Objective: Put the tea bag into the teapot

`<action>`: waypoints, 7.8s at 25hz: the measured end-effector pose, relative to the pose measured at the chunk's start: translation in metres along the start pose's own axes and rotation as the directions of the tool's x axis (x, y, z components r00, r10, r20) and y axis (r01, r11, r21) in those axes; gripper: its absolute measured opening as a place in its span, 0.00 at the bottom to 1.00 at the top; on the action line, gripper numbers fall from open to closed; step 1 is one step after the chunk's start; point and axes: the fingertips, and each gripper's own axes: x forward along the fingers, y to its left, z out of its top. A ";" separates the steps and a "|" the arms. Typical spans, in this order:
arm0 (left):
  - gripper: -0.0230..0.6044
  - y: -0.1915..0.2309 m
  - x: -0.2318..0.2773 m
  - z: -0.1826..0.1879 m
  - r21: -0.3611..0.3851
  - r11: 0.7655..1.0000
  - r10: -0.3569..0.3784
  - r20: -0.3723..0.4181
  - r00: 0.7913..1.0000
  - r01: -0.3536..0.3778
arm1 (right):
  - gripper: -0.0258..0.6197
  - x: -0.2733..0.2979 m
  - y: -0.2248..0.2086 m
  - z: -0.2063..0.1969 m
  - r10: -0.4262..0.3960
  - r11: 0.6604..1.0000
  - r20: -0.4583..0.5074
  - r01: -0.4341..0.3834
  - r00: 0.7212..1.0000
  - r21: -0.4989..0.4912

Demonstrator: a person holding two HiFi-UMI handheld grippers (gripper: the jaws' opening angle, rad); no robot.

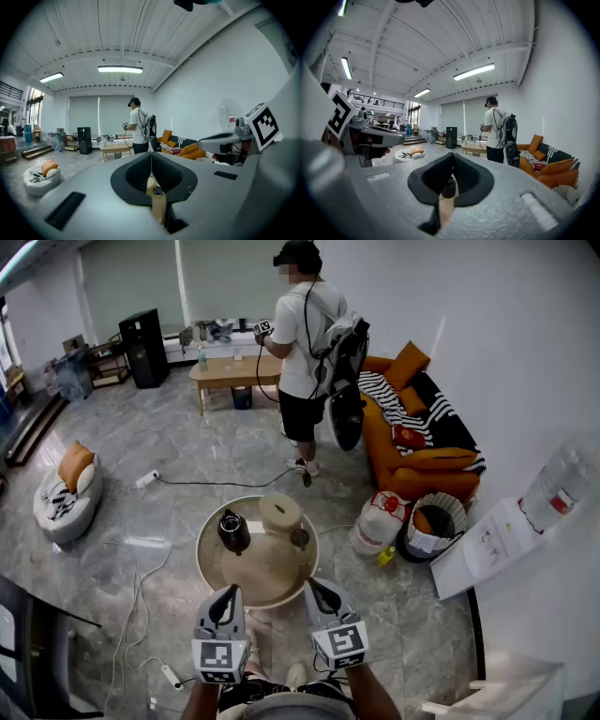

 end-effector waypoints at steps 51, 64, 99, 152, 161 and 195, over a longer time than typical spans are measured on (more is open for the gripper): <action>0.07 0.098 0.289 -0.292 -0.171 0.960 -0.264 -0.282 0.922 0.222 | 0.04 0.294 -0.028 -0.291 -0.028 0.978 -0.327 0.093 0.945 0.185; 0.07 0.111 0.321 -0.403 -0.206 0.960 -0.253 -0.336 0.907 0.191 | 0.04 0.332 -0.015 -0.402 0.017 0.976 -0.405 0.072 0.914 0.203; 0.07 0.108 0.359 -0.515 -0.313 0.939 -0.272 -0.414 0.869 0.144 | 0.28 0.404 -0.008 -0.579 0.117 0.978 -0.562 0.005 0.819 0.210; 0.07 0.127 0.341 -0.338 -0.206 0.968 -0.203 -0.299 0.932 0.145 | 0.04 0.366 -0.036 -0.356 0.054 0.977 -0.368 0.027 0.928 0.211; 0.07 0.137 0.322 -0.290 -0.196 0.974 -0.163 -0.266 0.950 0.112 | 0.04 0.358 -0.028 -0.298 0.068 0.979 -0.320 -0.002 0.945 0.203; 0.07 0.275 0.350 -0.312 -0.240 0.971 -0.055 -0.266 0.962 -0.011 | 0.04 0.504 0.032 -0.286 0.160 0.981 -0.281 -0.120 0.946 0.152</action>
